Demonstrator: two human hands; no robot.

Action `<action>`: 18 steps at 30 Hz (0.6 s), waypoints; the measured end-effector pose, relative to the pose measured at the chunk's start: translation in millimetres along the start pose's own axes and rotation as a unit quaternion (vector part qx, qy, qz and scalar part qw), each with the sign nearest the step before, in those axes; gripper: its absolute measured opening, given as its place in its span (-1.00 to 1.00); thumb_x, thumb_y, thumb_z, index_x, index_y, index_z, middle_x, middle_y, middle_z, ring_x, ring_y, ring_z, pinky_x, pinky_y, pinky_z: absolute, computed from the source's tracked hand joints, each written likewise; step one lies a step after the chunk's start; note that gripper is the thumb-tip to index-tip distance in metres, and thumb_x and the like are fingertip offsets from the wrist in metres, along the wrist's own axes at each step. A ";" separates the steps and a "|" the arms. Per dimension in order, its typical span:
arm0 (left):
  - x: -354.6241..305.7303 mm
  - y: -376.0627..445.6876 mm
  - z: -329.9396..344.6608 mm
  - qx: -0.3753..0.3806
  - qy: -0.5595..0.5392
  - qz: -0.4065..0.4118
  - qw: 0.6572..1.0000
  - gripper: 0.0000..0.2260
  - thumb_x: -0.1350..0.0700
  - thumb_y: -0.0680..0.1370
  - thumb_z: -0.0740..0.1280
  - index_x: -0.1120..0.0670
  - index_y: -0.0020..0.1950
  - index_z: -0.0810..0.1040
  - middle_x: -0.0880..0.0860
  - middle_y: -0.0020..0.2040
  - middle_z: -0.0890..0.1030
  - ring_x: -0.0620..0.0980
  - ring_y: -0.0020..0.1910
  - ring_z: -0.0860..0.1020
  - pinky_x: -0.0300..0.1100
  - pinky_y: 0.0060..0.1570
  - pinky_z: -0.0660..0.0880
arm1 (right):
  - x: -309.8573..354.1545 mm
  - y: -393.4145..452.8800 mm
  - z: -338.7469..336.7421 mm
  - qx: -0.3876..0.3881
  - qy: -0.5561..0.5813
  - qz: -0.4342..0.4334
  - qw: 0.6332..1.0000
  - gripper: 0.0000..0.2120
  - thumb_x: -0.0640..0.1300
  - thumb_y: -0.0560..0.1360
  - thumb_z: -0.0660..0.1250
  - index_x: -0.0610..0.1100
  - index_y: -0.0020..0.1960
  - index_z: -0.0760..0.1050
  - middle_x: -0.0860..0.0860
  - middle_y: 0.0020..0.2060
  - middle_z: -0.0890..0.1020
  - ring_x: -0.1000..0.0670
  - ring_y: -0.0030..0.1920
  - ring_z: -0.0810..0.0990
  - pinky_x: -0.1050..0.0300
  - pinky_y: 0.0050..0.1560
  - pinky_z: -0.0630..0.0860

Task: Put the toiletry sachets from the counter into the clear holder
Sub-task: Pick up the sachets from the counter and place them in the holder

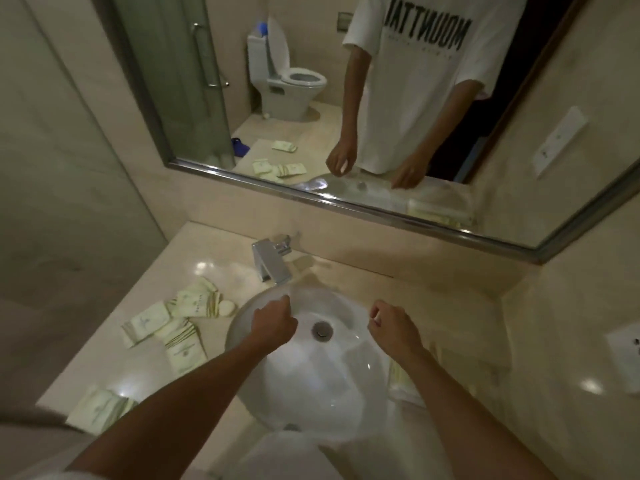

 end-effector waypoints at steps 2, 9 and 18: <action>34.9 -4.8 -14.3 -0.011 -0.012 -0.023 1.000 -0.80 0.11 0.45 0.25 0.12 0.05 0.44 0.11 0.01 0.57 0.14 0.04 0.54 -0.06 -0.02 0.44 | 37.5 -0.1 14.4 0.019 -0.009 -0.042 0.999 -0.95 -0.17 0.50 0.26 -0.06 -0.14 0.46 -0.04 -0.25 0.60 -0.07 -0.25 0.57 0.14 -0.27 0.46; 173.5 -42.5 -38.0 -0.012 -0.036 -0.145 0.989 -0.77 0.04 0.46 0.31 0.09 0.07 0.47 0.10 0.10 0.57 0.11 0.09 0.53 -0.09 0.03 0.43 | 133.7 1.8 75.3 0.103 -0.002 -0.139 0.985 -0.86 -0.16 0.55 0.22 -0.02 -0.15 0.49 -0.02 -0.17 0.62 -0.03 -0.17 0.56 0.15 -0.22 0.42; 295.6 -100.2 -40.7 0.057 0.055 -0.143 0.987 -0.64 -0.02 0.44 0.42 0.02 0.17 0.41 0.04 0.19 0.47 0.06 0.16 0.44 -0.04 0.11 0.40 | 242.2 -11.0 160.3 0.210 -0.024 -0.237 0.948 -0.78 -0.15 0.59 0.17 -0.12 0.05 0.59 -0.07 0.04 0.61 -0.06 0.05 0.57 0.05 0.08 0.51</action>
Point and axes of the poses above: each hand's wrist, its own y-axis towards the middle knuckle, its own z-axis out of the palm, x = y × z, the point moved 9 cm from there along y, towards the middle knuckle
